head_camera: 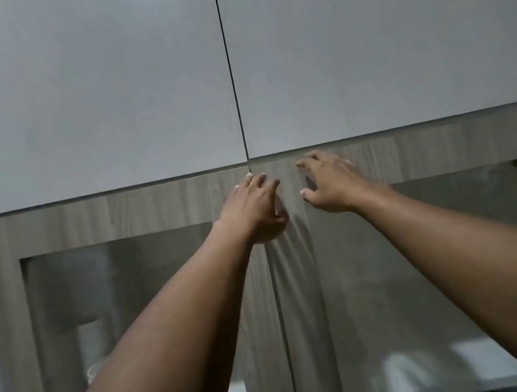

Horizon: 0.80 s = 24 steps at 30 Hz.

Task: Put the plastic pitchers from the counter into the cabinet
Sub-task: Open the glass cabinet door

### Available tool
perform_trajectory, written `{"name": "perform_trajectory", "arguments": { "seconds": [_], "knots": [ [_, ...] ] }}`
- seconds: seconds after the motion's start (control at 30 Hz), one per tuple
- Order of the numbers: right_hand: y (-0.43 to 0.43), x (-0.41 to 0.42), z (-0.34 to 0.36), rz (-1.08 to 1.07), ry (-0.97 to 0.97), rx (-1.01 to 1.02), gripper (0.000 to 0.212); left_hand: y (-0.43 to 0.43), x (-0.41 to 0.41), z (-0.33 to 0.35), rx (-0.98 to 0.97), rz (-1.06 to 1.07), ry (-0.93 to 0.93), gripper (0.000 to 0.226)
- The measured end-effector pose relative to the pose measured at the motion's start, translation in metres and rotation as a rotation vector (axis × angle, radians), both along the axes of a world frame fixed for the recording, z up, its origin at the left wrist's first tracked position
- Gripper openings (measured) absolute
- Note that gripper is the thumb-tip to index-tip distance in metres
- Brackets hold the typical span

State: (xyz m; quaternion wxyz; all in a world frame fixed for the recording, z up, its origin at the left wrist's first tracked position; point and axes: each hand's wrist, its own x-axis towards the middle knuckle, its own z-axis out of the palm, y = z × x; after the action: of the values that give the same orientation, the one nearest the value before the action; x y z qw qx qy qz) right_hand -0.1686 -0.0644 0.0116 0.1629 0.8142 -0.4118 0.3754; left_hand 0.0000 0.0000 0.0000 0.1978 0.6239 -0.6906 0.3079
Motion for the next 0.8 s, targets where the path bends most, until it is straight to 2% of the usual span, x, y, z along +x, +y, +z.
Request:
{"name": "perform_trajectory", "arguments": {
  "seconds": [0.1,0.23,0.4,0.57,0.8],
  "knots": [
    [-0.016,0.002,0.013,-0.026,0.009,-0.106,0.064,-0.021,-0.004,0.019,-0.09,0.03,-0.056,0.07],
    [-0.025,0.003,0.019,-0.067,0.033,-0.139,0.059,-0.036,-0.006,0.022,-0.151,0.056,-0.049,0.073],
    [-0.015,0.001,0.016,-0.044,0.006,-0.092,0.057,-0.03,-0.012,0.019,-0.179,0.073,-0.021,0.075],
    [0.019,-0.007,0.014,-0.019,-0.044,-0.037,0.057,0.004,-0.025,0.016,-0.196,0.075,-0.014,0.075],
    [0.096,-0.04,0.001,0.05,-0.202,-0.033,0.055,0.09,-0.065,0.01,-0.349,-0.015,-0.013,0.055]
  ]
}}
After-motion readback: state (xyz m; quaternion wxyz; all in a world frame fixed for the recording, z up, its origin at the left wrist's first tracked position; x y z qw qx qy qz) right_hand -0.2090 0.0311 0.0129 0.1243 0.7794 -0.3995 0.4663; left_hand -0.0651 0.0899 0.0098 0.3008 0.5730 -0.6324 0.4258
